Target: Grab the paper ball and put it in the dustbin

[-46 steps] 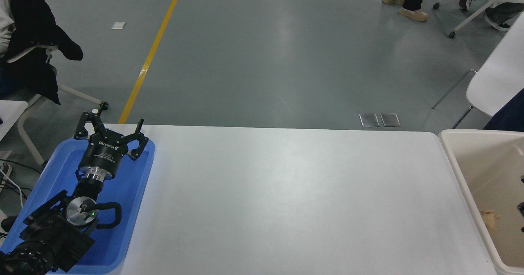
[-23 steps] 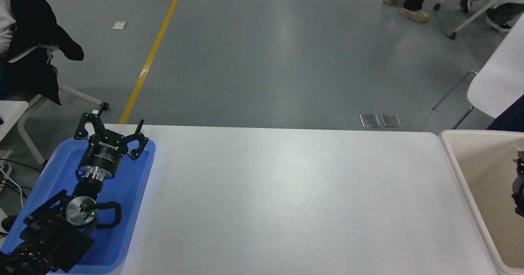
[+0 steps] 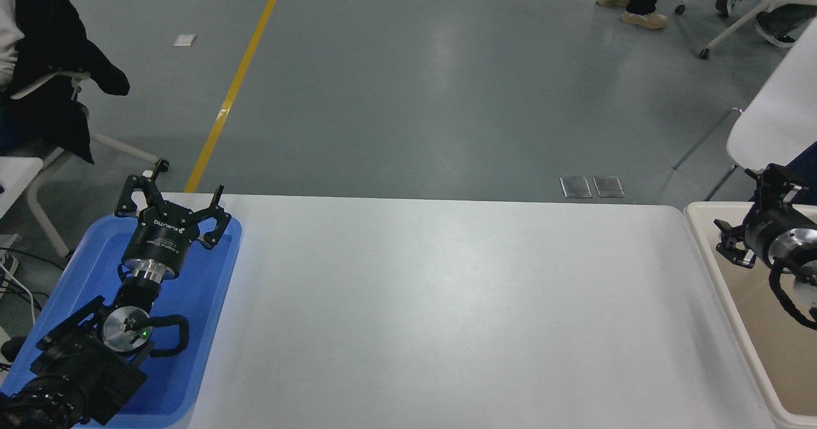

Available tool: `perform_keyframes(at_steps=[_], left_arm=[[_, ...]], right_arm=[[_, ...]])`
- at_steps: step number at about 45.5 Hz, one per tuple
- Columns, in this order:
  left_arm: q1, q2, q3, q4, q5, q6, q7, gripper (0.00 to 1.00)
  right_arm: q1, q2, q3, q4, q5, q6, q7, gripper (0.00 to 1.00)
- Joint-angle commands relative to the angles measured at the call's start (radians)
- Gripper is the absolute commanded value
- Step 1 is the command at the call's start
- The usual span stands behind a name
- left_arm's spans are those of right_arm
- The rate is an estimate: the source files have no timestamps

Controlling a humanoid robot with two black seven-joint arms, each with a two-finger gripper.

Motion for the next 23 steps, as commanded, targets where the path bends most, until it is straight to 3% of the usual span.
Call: perform_keyframes(at_steps=[1,10,23], left_arm=[[0.000,-0.001,0.000,0.000,0.000,0.000,0.000,1.00],[0.000,-0.001,0.000,0.000,0.001,0.000,0.000,1.00],[0.000,-0.001,0.000,0.000,0.001,0.000,0.002,1.00]], right_arm=[[-0.052,0.123,0.025,0.029,-0.011,0.029,0.234,1.00],[-0.087,0.238,0.047,0.032,-0.010,0.025,0.341,1.00],[-0.152,0.328,0.139,0.175,-0.033,-0.005,0.349,1.00]])
